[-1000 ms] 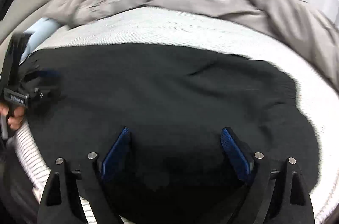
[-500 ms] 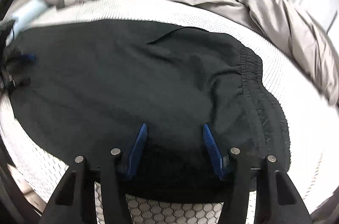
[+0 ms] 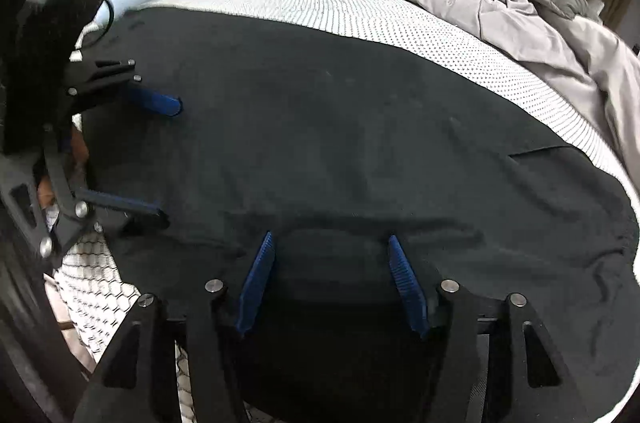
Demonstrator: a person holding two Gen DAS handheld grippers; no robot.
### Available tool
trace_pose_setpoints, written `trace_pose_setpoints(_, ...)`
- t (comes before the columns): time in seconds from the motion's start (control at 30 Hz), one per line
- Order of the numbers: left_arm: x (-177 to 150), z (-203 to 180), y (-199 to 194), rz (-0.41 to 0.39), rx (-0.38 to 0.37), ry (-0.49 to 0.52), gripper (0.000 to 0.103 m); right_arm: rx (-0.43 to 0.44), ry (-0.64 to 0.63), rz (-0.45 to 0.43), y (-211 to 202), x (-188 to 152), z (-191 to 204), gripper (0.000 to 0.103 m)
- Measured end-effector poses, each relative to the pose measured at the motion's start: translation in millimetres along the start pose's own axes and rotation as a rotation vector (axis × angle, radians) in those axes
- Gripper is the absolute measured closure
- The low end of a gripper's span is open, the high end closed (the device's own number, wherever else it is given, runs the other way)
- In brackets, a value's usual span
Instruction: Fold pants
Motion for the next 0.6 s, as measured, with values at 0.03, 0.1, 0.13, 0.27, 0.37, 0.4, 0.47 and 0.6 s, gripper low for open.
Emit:
trace_pose_setpoints(0.03,-9,14,-9,-0.001,0.012,0.007,0.001,0.015,0.021,0.006,-1,-3,-2,0.039)
trace_pose_setpoints(0.1,-26,46,-22,0.006,0.048,-0.005,0.001,0.013,0.028,0.007,-4,-7,-6,0.038)
trace_pose_setpoints(0.13,-34,69,-29,0.006,0.065,-0.033,0.001,0.007,0.024,0.007,-6,-9,-1,0.038)
trace_pose_setpoints(0.27,-68,155,-66,-0.010,0.179,-0.197,0.001,-0.025,0.006,0.023,-8,-9,4,0.036)
trace_pose_setpoints(0.37,-94,207,-89,-0.028,0.237,-0.328,0.007,-0.036,0.001,0.046,-6,-6,-1,0.033)
trace_pose_setpoints(0.4,-97,212,-95,-0.047,0.226,-0.354,0.014,-0.039,0.007,0.047,-8,-2,1,0.033)
trace_pose_setpoints(0.47,-93,212,-105,-0.085,0.215,-0.380,0.028,-0.031,0.036,0.013,-14,19,8,0.033)
trace_pose_setpoints(0.6,-57,189,-96,-0.128,0.173,-0.376,0.043,0.008,0.072,-0.055,-2,73,58,0.032)
Point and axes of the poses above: each gripper's, at about its wrist camera, not at the fingertips, and y roughly the way its jaws point, z to its left, x to its top, the point moved 10 cm from there along y, roughly the way its jaws point, and after that the axes turned 1 degree about x, right-handed, at the moved point
